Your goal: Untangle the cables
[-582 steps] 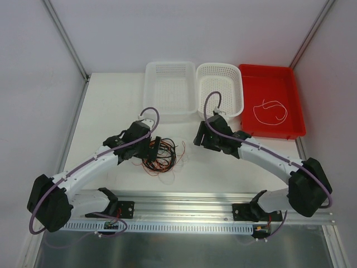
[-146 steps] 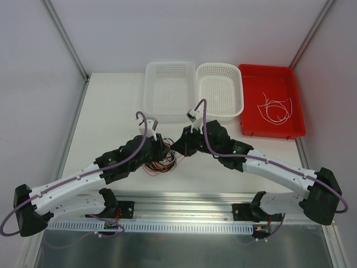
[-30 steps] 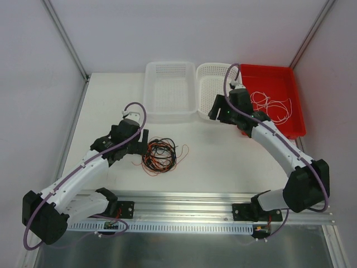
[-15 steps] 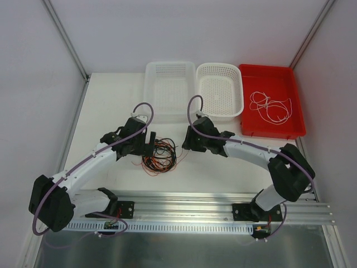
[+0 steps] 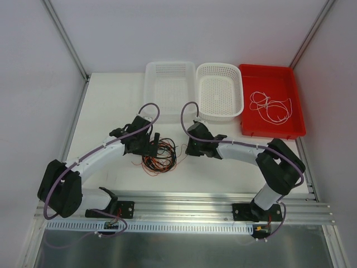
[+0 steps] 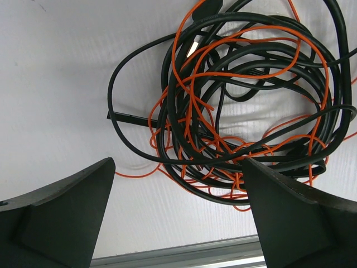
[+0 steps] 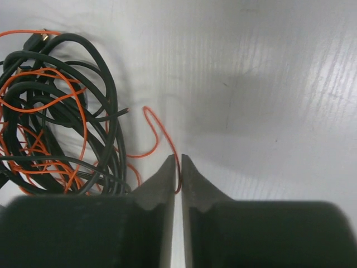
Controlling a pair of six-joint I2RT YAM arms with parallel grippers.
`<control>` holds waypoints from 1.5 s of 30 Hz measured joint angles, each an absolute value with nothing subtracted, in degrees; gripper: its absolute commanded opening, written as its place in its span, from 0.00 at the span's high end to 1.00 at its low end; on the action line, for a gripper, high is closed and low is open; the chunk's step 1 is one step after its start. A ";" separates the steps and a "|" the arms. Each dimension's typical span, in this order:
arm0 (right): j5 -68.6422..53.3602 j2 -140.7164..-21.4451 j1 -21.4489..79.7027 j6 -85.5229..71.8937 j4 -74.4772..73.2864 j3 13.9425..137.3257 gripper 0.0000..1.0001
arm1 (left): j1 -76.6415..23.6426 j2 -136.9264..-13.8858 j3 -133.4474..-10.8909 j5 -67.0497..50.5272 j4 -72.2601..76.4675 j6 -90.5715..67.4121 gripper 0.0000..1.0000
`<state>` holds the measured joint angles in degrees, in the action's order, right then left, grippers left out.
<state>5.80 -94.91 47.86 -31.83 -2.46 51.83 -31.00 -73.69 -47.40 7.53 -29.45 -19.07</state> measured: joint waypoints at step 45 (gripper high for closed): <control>31.86 -50.78 49.41 16.49 -39.27 99.59 0.99 | -31.03 -84.88 -50.13 13.72 -32.75 -19.07 0.01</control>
